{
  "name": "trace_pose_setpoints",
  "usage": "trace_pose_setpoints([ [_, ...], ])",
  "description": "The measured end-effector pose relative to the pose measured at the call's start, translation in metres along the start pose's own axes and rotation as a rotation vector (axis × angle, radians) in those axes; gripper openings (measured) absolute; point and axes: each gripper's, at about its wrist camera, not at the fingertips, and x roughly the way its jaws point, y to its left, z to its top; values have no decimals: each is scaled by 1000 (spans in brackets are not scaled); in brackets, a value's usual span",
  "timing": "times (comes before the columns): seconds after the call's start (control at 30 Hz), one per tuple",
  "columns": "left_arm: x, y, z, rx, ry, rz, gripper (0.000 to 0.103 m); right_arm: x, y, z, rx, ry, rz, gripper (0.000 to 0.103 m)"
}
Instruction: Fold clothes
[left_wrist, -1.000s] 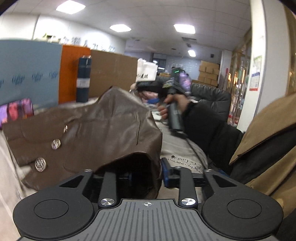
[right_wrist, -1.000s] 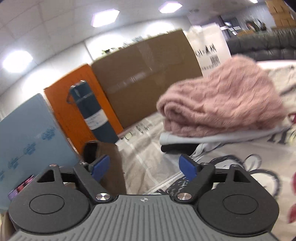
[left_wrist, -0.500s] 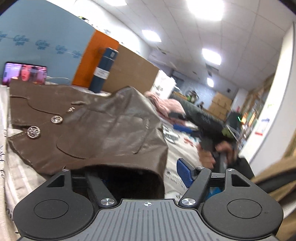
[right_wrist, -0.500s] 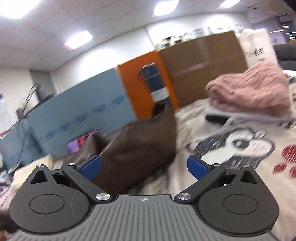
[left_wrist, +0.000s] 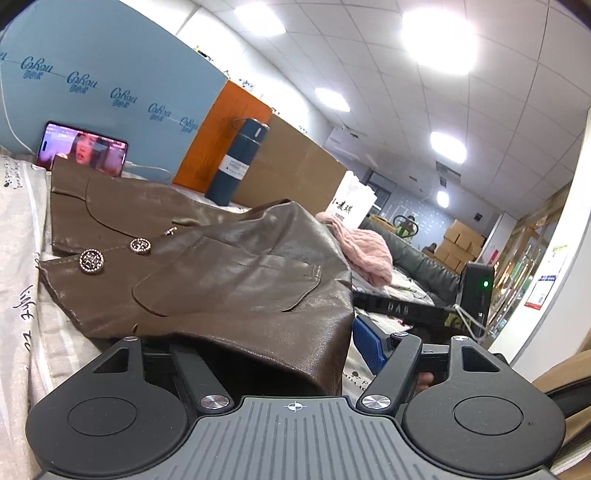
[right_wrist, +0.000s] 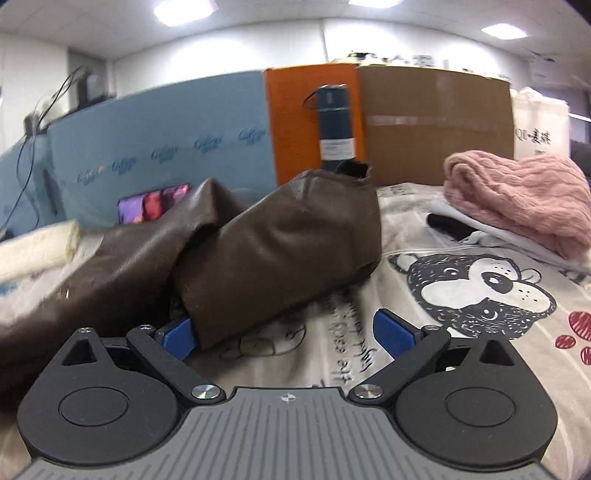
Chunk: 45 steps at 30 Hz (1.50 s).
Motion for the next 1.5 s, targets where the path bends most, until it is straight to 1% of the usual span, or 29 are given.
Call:
trace_pose_setpoints([
  [0.03,0,0,0,1,2,0,70,-1,-2,1,16,-15,2,98],
  [0.1,0,0,-1,3,4,0,70,-4,-4,2,23,-50,-38,97],
  [0.2,0,1,-1,0,-2,1,70,-10,-3,3,5,-101,-80,84],
  [0.23,0,1,-1,1,-2,4,70,-12,-3,3,-4,-111,-92,73],
  [0.27,0,1,-1,2,-3,8,70,-12,-5,4,-2,-112,-101,54],
  [0.3,-1,0,-1,3,-3,11,70,-12,-8,4,1,-113,-110,47],
  [0.33,-1,0,-2,5,-4,14,70,-11,-11,6,20,-107,-114,35],
  [0.37,-2,-1,-2,7,-6,17,70,-11,-15,7,37,-107,-117,27],
  [0.4,-2,-1,-2,12,-9,21,70,-11,-19,8,55,-108,-119,25],
  [0.43,-2,-2,-3,22,-11,24,67,-12,-23,9,72,-109,-122,20],
  [0.47,-2,-4,-3,32,-13,28,63,-14,-27,10,90,-116,-121,16],
  [0.5,-1,-5,-4,47,-11,30,55,-16,-32,11,109,-124,-120,15],
  [0.53,1,-8,-4,76,0,28,36,-19,-36,13,127,-131,-119,13],
  [0.57,3,-12,-5,109,14,26,22,-21,-40,14,145,-139,-119,11],
  [0.63,4,-19,-5,169,22,19,11,-26,-49,16,163,-156,-142,8],
  [0.67,2,-22,-3,190,12,19,8,-29,-53,17,171,-165,-153,7],
  [0.83,-19,-19,17,200,-126,9,8,-41,-79,21,228,-185,-209,6],
  [0.9,-26,-21,22,216,-152,-31,8,-45,-92,20,258,-177,-223,6],
  [0.93,-27,-22,21,229,-143,-63,8,-46,-99,19,275,-171,-227,6],
  [1.0,-27,-26,17,261,-96,-126,8,-47,-109,14,292,-146,-244,6],
  [1.07,-22,-29,8,273,-19,-169,9,-48,-115,8,296,-121,-255,6],
  [1.13,-18,-30,0,262,56,-188,10,-49,-118,1,286,-94,-277,6],
  [1.2,-14,-28,-7,239,123,-184,13,-49,-121,-4,275,-63,-321,7],
  [1.23,-12,-27,-10,227,152,-176,18,-49,-124,-7,281,-50,-328,9],
  [1.3,-13,-24,-14,204,175,-151,33,-49,-128,-12,285,-30,-347,19],
  [1.37,-16,-19,-13,177,164,-118,67,-53,-128,-13,281,-31,-364,42],
  [1.43,-19,-11,-8,126,138,-97,82,-60,-127,-13,274,-45,-373,53],
  [1.47,-21,-5,-5,93,123,-98,85,-63,-126,-12,270,-53,-378,56],
  [1.5,-23,0,-2,60,110,-102,85,-66,-123,-9,252,-73,-366,64],
])
